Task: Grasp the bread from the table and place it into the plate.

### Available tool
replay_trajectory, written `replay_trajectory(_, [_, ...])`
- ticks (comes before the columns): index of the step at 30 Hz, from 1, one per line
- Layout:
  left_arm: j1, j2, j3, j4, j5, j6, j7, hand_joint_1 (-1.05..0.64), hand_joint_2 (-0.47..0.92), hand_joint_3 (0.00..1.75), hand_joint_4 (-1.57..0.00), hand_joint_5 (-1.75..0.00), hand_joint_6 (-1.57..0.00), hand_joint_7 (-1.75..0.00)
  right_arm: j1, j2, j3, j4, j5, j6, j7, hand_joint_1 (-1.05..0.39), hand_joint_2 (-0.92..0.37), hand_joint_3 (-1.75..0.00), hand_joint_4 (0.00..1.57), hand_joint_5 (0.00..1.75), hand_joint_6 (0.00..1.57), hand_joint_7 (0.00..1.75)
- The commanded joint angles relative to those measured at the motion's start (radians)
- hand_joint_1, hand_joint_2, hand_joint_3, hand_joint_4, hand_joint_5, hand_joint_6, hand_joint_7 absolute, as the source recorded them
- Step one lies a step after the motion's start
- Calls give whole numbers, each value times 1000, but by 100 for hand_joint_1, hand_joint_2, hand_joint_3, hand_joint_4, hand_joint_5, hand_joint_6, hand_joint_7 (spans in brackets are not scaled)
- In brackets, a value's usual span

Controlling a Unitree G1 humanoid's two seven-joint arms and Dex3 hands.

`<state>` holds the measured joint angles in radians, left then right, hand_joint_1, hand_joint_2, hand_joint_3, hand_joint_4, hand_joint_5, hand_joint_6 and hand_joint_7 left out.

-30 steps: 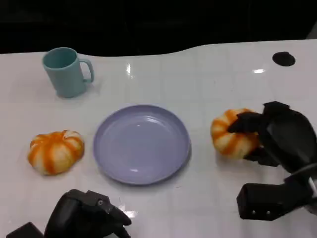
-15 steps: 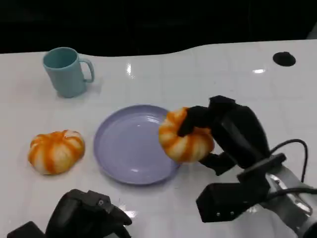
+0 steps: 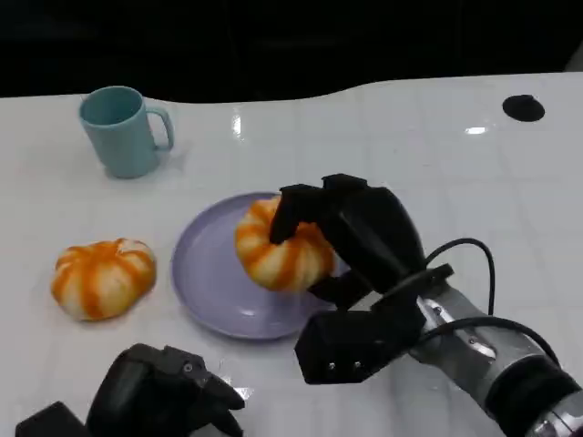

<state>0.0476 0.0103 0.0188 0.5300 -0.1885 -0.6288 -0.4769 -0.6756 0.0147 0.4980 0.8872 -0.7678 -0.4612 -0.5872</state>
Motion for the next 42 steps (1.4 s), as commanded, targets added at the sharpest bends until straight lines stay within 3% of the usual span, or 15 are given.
replay_trajectory(1, [2, 9, 1, -7, -4, 4, 0, -105, 90, 0, -143, -70, -157, -25, -34, 7, 11, 17, 7, 37, 28, -12, -55, -80, 81, 123, 91, 62])
replay_trajectory(4, [1, 8, 1, -5, -6, 6, -1, -105, 89, 0, -143, -70, -157, -25, -31, -3, 33, -11, -7, 86, 89, -22, -66, -57, 61, 75, 75, 24])
replay_trajectory(6, [0, 8, 2, -3, -5, 2, -1, -105, 89, 0, -143, -70, -157, -24, -21, -13, 41, -39, -4, 109, 144, -26, -68, -52, 44, 54, 63, 10])
replay_trajectory(9, [-1, 7, 2, -1, -6, 2, -1, -105, 89, 0, -143, -70, -157, -24, 1, -25, 41, -91, 12, 138, 225, -32, -81, -26, 24, 38, 50, 2])
replay_trajectory(11, [0, 8, 2, -3, -5, 3, -1, -105, 89, 0, -143, -70, -157, -25, 20, -35, 36, -134, 29, 157, 289, -37, -89, -12, 12, 38, 43, 1])
replay_trajectory(13, [1, 8, 1, -8, -4, 8, 0, -105, 89, 0, -143, -70, -157, -25, 43, -51, 31, -188, 47, 175, 356, -44, -91, -9, 3, 38, 34, 0])
replay_trajectory(18, [2, 9, 1, -8, 0, 7, 3, -105, 90, 0, -143, -70, -157, -25, 115, -100, 9, -348, 87, 207, 483, -49, -92, -12, 1, 35, 30, 1])
replay_trajectory(27, [-2, 7, 2, -6, 0, 15, 6, -105, 89, 0, -144, -69, -157, -26, 238, -181, -65, -502, 180, 101, 492, -43, -92, -9, 14, 47, 41, 5])
replay_trajectory(33, [-10, 6, 4, 2, 1, 11, 6, -105, 89, 0, -144, -69, -157, -26, 324, -195, -145, -516, 276, -53, 436, -19, -92, -11, 39, 63, 60, 14])
replay_trajectory(35, [-11, 6, 4, 2, 0, 14, 6, -105, 89, 0, -144, -69, -157, -26, 345, -195, -171, -504, 320, -107, 437, -10, -91, -13, 47, 69, 68, 17])
replay_trajectory(36, [-11, 6, 3, 2, 2, 14, 7, -105, 89, 0, -144, -69, -157, -26, 354, -194, -183, -498, 342, -132, 442, -7, -85, -26, 49, 75, 72, 18])
replay_trajectory(37, [-11, 6, 3, 2, 3, 13, 7, -105, 89, 0, -144, -69, -157, -26, 367, -190, -197, -495, 383, -152, 460, -4, -68, -62, 52, 81, 78, 19])
replay_trajectory(38, [-12, 6, 3, 3, 3, 13, 7, -105, 89, 0, -144, -69, -157, -26, 375, -187, -206, -493, 411, -164, 475, -2, -58, -82, 54, 86, 81, 20])
replay_trajectory(40, [-11, 7, 3, 4, 6, 12, 9, -105, 89, 0, -144, -69, -157, -27, 398, -182, -224, -502, 504, -172, 539, 2, -51, -102, 59, 92, 86, 23])
replay_trajectory(42, [-8, 6, 2, -2, 4, 20, 9, -105, 89, 0, -144, -69, -157, -27, 436, -178, -246, -534, 605, -156, 607, 1, -51, -107, 67, 98, 94, 28])
